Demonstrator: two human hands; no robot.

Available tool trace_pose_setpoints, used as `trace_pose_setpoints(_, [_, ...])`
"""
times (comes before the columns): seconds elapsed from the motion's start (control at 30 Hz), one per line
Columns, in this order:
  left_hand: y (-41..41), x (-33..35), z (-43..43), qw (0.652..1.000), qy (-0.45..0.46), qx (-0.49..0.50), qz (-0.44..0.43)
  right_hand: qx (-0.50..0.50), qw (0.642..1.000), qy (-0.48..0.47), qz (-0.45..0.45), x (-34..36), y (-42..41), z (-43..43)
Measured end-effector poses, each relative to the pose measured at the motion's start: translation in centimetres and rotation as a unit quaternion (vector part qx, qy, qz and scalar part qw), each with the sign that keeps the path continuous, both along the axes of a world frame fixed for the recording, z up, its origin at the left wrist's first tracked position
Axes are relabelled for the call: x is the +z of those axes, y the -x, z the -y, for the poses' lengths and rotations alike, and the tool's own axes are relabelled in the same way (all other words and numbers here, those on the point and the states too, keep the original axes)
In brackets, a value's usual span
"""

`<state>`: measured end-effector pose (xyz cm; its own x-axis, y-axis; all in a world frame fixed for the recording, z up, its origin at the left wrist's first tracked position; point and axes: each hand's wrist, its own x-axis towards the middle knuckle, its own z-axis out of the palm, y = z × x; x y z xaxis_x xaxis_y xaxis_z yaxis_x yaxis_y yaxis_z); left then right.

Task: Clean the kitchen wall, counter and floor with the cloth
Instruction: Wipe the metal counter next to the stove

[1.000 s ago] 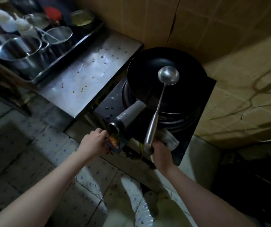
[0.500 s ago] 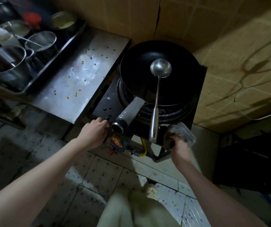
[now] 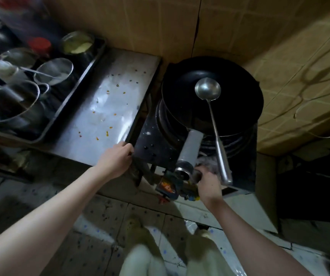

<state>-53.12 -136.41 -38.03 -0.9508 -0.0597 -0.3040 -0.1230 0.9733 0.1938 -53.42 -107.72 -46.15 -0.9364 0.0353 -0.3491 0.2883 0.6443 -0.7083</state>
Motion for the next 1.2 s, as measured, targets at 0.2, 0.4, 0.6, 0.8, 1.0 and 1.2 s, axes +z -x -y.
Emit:
trace_pose_setpoints(0.2, [2.6,-0.4,6.1,0.998,0.017,-0.051,0.012,0.033,0.999,-0.041,0.001,0.6,-0.2,9.5])
trace_pose_setpoints(0.4, [3.3,-0.7,9.7,0.995,-0.026,-0.098,0.001,0.129,0.988,-0.085,0.011,1.1,1.5,15.8])
trace_pose_setpoints(0.6, [4.2,-0.8,10.5,0.993,-0.030,-0.111,0.008,0.069,0.995,-0.073,-0.007,0.3,1.0,14.4])
trace_pose_setpoints(0.8, [4.2,-0.5,10.3,0.995,-0.018,-0.097,0.008,0.043,0.997,-0.066,-0.016,-0.2,0.2,13.5])
trace_pose_setpoints(1.0, [3.8,-0.6,11.6,0.997,-0.012,-0.070,0.009,0.049,0.998,-0.036,-0.012,-0.5,1.6,16.8])
trace_pose_setpoints(1.2, [6.4,-0.8,14.7,0.995,-0.026,-0.097,-0.004,0.022,0.999,-0.047,0.000,-0.6,3.9,20.5])
